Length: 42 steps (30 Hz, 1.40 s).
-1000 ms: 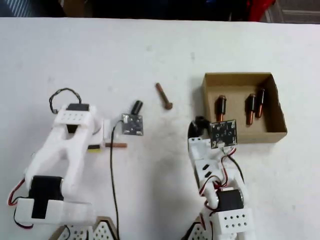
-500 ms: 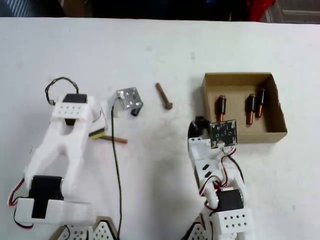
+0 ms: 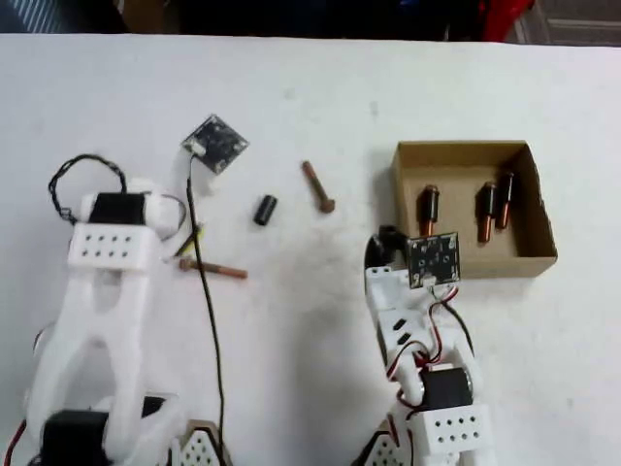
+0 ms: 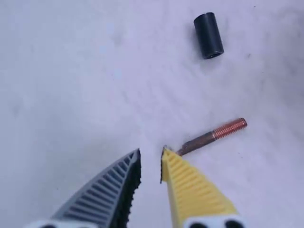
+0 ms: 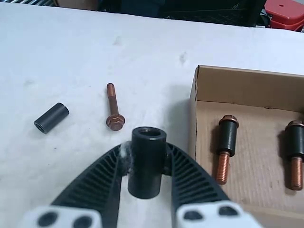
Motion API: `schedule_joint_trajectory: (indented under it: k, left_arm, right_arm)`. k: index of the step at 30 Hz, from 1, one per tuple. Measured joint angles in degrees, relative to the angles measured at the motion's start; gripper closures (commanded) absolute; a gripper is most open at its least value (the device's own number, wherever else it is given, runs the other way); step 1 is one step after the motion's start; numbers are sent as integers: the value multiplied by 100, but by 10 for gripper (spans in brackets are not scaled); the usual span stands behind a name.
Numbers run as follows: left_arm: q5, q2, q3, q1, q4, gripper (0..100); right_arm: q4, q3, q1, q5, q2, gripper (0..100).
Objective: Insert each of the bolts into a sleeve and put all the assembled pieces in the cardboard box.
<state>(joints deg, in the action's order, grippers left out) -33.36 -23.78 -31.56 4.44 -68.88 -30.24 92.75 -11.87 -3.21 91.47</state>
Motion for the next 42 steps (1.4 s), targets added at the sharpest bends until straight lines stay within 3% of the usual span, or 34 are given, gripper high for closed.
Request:
schedule_joint_trajectory:
  k: [13,28,32,38,42]
  left_arm:
    - [167,-1521,-774,0,-686,898]
    - [2374,-2382,-774,0,-1231,901]
    - [2936,-2382,-774,0,-1503,984]
    - [3798,-2382,-1248,0,-1521,961]
    - [4738,-2382,-1547,0,-1477,958]
  right_arm:
    - [9,53,0,0,0,981]
    - [422,281,0,0,0,981]
    - [422,281,0,0,0,981]
    - [422,281,0,0,0,981]
    - [422,281,0,0,0,981]
